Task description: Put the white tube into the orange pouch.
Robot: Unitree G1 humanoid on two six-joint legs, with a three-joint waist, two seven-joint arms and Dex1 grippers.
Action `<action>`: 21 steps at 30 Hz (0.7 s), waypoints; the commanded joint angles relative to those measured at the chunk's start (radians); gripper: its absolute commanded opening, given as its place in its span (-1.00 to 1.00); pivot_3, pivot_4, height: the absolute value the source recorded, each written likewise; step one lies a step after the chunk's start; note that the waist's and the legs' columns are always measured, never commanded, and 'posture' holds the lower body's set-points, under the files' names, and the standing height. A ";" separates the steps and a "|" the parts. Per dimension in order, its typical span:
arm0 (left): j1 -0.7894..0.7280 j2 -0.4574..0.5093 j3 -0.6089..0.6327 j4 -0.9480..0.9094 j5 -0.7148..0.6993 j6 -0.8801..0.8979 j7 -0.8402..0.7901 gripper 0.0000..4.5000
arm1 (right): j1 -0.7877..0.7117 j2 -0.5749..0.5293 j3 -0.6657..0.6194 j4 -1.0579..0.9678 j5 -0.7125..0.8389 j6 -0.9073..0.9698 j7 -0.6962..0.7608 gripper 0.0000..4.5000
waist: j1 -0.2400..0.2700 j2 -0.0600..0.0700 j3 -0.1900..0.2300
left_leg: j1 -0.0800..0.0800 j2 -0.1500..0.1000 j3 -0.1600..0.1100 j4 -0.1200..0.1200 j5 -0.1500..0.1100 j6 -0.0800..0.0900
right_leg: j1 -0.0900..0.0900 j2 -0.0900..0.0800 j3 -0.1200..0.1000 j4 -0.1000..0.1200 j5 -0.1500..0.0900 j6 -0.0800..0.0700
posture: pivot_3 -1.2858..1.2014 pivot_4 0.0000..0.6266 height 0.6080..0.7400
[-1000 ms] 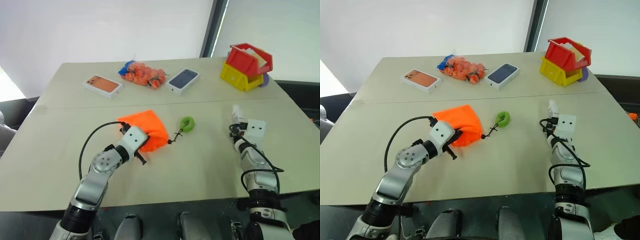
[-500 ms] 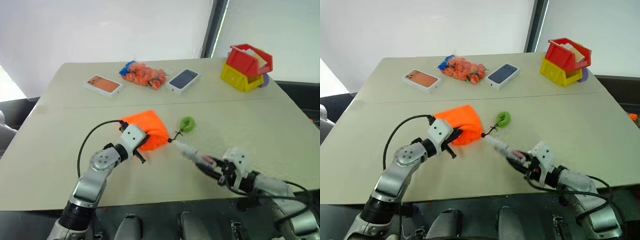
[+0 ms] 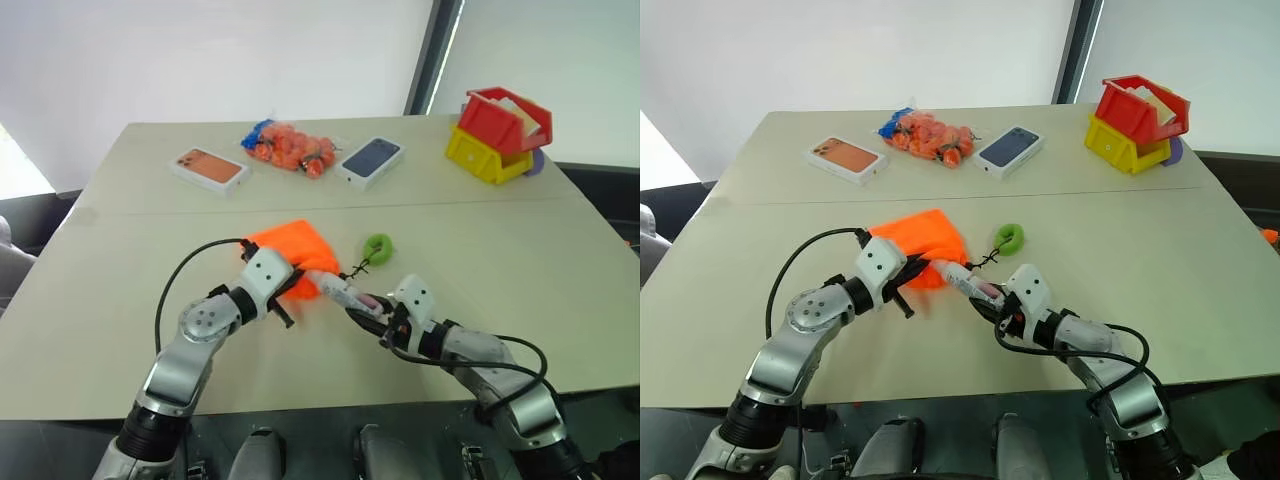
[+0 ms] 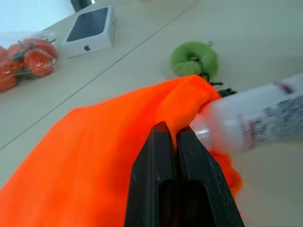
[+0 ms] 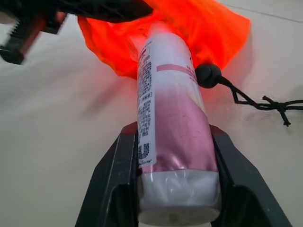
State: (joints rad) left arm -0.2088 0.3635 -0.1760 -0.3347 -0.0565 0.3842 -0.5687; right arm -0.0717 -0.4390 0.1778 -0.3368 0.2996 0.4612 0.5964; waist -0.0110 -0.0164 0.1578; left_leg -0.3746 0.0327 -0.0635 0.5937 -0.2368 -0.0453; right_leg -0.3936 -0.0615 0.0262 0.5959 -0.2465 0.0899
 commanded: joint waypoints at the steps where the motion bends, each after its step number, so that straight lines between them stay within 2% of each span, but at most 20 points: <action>1: 0.000 0.004 -0.002 -0.061 -0.023 -0.008 -0.012 -1.00 | -0.044 0.035 0.007 0.000 -0.017 -0.023 -0.022 -0.50 | -0.002 0.000 0.000 | 0.000 0.000 0.000 0.000 0.000 0.000 | 0.000 0.000 0.000 0.000 0.000 0.000 | 0.03 -0.52 1.00; 16: 0.026 0.032 -0.042 -0.106 -0.076 0.022 -0.087 -1.00 | -0.296 0.209 0.098 0.178 -0.167 0.074 -0.170 -0.50 | -0.004 0.001 0.000 | 0.001 0.000 0.000 0.001 0.000 0.000 | 0.000 0.001 0.000 0.001 0.001 -0.002 | 0.03 -0.52 1.00; 21: 0.027 0.033 -0.043 -0.105 -0.083 0.022 -0.090 -1.00 | -0.362 0.267 0.093 0.242 -0.197 0.114 -0.223 -0.50 | -0.007 0.001 0.000 | 0.001 0.000 0.000 0.001 0.000 0.000 | 0.000 0.001 0.000 0.002 0.001 -0.002 | 0.03 -0.52 1.00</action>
State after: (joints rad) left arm -0.1810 0.3933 -0.2138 -0.3907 -0.1189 0.4115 -0.6478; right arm -0.4080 -0.1825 0.2809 -0.0903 0.1205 0.5767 0.3976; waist -0.0179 -0.0159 0.1576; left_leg -0.3735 0.0332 -0.0641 0.5946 -0.2367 -0.0451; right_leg -0.3941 -0.0605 0.0262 0.5979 -0.2450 0.0879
